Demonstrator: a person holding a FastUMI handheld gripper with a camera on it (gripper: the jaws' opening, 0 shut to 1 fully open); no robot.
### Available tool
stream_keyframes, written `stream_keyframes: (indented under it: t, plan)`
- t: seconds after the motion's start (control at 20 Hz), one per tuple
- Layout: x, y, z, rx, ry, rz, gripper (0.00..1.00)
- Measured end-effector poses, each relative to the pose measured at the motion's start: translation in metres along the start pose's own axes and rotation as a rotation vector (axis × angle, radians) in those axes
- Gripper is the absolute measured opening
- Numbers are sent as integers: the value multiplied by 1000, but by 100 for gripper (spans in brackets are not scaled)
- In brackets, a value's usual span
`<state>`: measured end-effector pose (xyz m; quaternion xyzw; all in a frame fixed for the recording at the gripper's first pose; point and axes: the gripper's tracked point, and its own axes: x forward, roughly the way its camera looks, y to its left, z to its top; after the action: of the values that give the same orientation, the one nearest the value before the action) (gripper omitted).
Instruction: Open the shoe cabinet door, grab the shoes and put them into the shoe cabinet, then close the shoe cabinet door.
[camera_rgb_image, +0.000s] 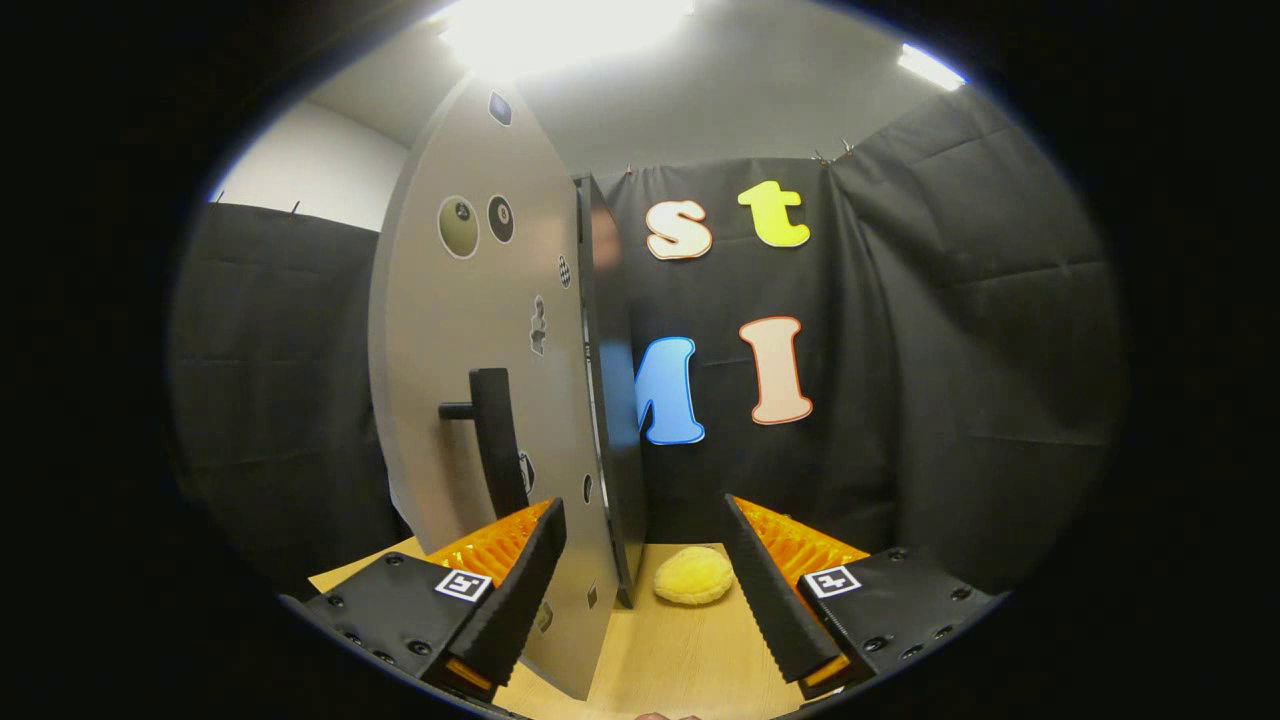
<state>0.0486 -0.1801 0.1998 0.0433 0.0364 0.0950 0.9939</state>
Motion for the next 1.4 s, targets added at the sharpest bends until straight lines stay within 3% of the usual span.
stream_keyframes:
  t: [0.15,0.65,0.95,1.4]
  plan:
    - [9,6,1,6,7,15,97]
    - [5,18,4,-19,6,-86,97]
    - [2,65,-1,-2,14,-92,97]
    - [33,163,-12,-33,41,-22,97]
